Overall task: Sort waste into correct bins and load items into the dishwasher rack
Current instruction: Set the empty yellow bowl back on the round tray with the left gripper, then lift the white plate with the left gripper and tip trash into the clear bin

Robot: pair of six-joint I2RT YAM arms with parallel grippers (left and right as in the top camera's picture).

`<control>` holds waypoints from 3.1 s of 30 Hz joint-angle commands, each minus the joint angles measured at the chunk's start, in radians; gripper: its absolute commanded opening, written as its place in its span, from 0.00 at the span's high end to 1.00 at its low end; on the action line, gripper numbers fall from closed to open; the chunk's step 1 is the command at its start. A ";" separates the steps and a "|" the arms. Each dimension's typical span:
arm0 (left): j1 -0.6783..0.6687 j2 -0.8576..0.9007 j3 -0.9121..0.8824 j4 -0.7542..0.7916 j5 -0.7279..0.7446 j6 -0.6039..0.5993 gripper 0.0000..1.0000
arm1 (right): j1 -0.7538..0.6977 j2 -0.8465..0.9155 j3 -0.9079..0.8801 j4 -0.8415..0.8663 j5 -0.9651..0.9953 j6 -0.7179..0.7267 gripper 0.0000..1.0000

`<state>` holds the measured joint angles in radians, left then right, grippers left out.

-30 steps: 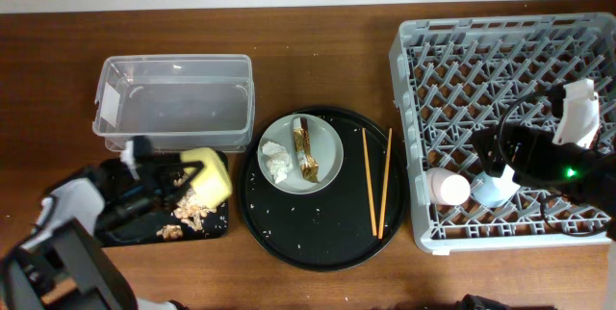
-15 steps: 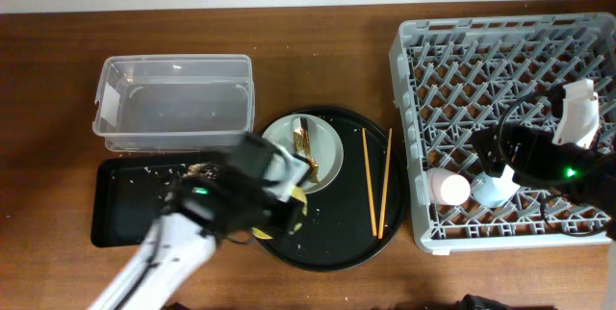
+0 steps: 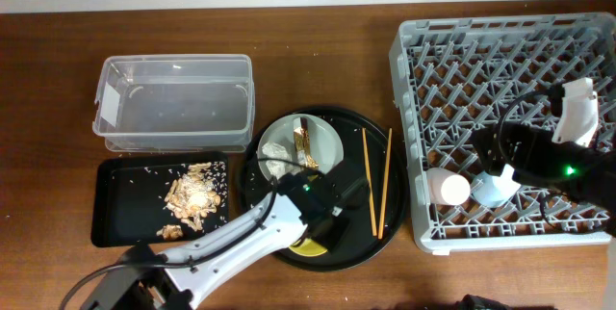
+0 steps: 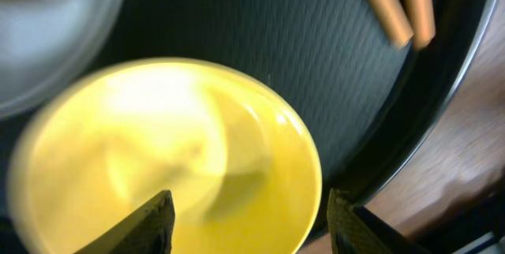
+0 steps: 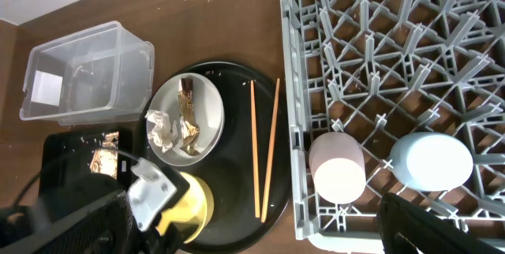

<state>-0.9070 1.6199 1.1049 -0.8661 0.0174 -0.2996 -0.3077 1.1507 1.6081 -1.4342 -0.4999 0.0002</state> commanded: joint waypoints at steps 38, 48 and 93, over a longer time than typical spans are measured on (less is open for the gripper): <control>0.472 0.308 0.658 -0.055 -0.461 0.111 0.99 | 0.006 0.037 0.007 -0.006 -0.017 0.000 0.02; 0.726 0.328 0.695 -0.032 0.092 0.179 0.05 | 0.006 0.037 0.007 -0.013 -0.016 0.000 0.02; 0.747 0.221 0.496 0.066 -0.163 0.123 0.16 | 0.006 0.037 0.007 -0.017 -0.013 0.000 0.02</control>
<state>-0.2043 1.8183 1.6039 -0.7986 -0.1799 -0.1974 -0.3077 1.1885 1.6081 -1.4506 -0.4999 -0.0002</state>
